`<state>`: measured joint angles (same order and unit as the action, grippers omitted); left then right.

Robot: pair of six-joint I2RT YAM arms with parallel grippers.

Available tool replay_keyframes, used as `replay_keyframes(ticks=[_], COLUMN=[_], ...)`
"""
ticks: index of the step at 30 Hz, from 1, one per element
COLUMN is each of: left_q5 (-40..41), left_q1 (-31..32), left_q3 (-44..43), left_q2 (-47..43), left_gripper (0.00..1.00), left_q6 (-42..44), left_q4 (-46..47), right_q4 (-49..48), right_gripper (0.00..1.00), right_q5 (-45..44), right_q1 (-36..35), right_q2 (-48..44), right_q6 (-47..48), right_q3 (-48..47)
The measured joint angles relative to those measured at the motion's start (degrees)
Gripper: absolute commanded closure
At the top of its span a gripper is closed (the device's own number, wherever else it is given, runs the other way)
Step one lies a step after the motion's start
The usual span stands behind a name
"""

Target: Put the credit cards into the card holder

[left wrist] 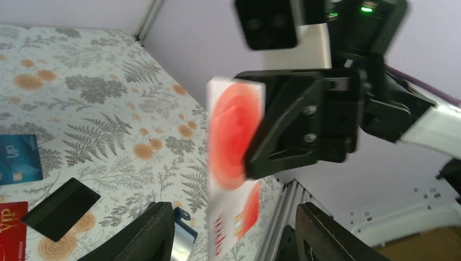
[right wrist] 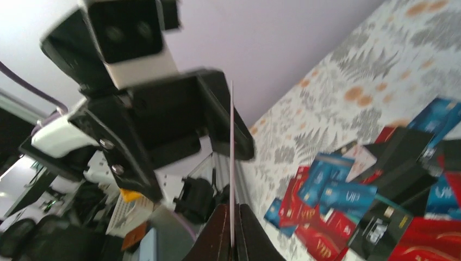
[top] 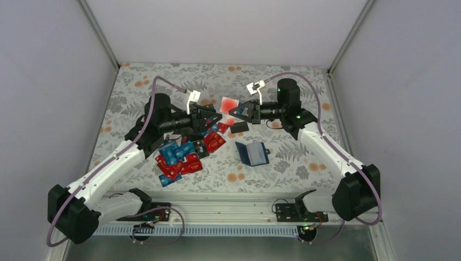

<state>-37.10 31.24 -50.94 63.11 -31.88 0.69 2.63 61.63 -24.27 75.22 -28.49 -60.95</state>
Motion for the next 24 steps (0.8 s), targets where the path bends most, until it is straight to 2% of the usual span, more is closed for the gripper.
replay_keyframes(ticks=[5,9,15,21,23,24], left_q5=[-3.76,-5.01,-5.81,-8.41,-9.27,-9.7], left_q1=[0.02,0.02,0.02,0.02,0.02,0.04], left_q3=[-0.44,-0.7,-1.03,-1.03,-1.01,-1.01], left_q2=[-1.66,-1.31,-0.48,0.39,0.98,1.27], left_gripper=[0.48,0.51,0.64,0.71,0.77,0.83], left_q6=[5.68,8.02,8.81,8.52,8.37,8.33], left_q4=[-3.17,-5.25,-5.75,-4.07,-3.48,-3.15], right_q4=[7.39,9.44,10.95,11.45,11.61,11.72], right_gripper=[0.96,0.96,0.96,0.96,0.96,0.96], right_q5=[5.46,8.33,10.64,11.28,11.3,11.32], right_q1=[0.04,0.04,-0.11,-0.35,-0.46,-0.48], right_q2=[1.38,1.16,1.16,1.16,1.16,1.16], right_q6=[6.43,9.42,11.96,12.74,12.94,13.05], right_q3=[0.0,-0.04,-0.07,-0.31,-0.37,-0.42])
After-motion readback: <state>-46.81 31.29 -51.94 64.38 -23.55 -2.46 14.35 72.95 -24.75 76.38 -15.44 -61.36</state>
